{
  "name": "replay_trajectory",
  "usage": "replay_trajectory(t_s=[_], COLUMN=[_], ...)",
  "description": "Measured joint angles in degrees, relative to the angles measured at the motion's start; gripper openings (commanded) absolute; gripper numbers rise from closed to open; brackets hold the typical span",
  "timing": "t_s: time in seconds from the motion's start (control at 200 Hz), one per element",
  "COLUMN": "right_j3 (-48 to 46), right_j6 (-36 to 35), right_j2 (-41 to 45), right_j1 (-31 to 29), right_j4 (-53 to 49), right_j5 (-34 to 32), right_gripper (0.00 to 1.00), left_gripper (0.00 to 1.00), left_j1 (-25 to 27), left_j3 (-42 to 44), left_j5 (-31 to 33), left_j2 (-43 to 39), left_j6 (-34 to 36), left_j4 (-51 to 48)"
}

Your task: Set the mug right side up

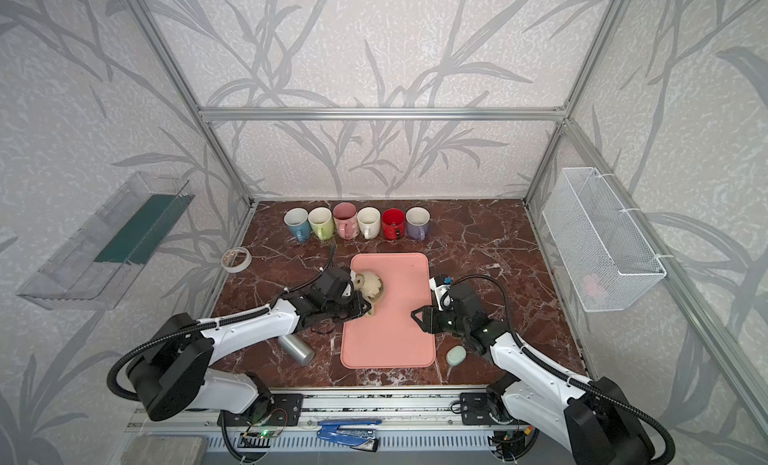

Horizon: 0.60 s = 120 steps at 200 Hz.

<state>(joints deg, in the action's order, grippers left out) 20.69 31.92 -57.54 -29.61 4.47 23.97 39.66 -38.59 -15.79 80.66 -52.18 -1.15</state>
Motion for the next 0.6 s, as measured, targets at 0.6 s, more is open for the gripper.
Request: replay_trajectory(t_s=[0.6], right_j3=[-2.91], right_j6=[12.83], right_j2=[-12.2], right_j1=[0.09], right_j4=[25.14], right_j5=[13.0], right_gripper=[0.67], left_gripper=[0.0], left_j1=[-2.69], left_j3=[7.65], left_j5=[-6.75], left_j2=[-0.98], left_j6=[-3.56], left_j4=[20.09])
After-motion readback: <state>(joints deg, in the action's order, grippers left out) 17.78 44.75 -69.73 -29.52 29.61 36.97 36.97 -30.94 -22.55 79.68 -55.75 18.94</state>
